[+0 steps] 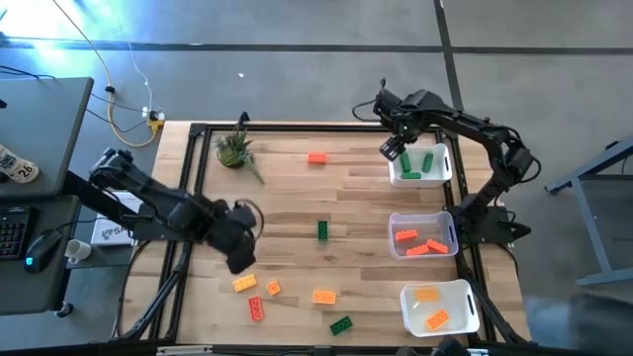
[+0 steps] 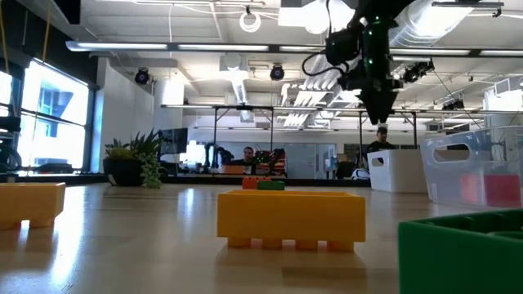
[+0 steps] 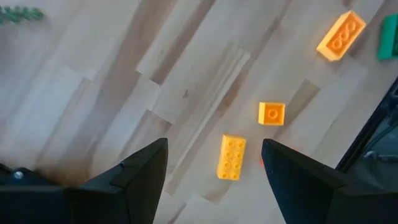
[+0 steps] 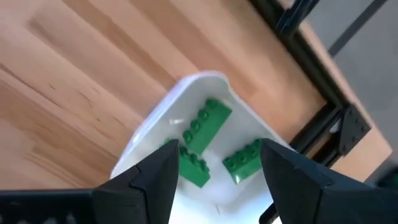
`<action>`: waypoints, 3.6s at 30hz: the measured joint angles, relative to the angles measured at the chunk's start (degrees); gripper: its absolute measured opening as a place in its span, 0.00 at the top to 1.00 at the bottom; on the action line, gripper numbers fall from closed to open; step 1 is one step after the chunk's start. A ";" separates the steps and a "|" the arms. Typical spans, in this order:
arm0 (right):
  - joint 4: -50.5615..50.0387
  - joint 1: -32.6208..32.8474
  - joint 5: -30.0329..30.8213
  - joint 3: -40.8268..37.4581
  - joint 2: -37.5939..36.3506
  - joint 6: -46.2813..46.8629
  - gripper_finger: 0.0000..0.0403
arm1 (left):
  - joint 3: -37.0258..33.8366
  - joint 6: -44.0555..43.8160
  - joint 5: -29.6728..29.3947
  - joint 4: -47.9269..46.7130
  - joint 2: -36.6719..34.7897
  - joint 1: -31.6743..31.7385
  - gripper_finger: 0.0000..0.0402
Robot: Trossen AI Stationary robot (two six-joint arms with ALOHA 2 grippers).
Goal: Sort & place blocks by color
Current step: Put the yellow game piece into the bottom white bin
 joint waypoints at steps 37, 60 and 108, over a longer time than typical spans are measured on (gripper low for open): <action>-0.30 3.59 -0.01 7.85 -0.02 -6.13 0.48 | -9.59 -12.42 1.36 10.74 21.01 -17.97 0.38; 0.45 4.96 0.17 7.83 0.00 -5.77 0.48 | -23.76 -6.13 4.27 33.49 17.05 -17.68 0.38; 9.36 15.22 -26.45 7.81 0.15 -9.70 0.48 | -30.42 31.39 22.14 48.07 -1.33 15.39 0.72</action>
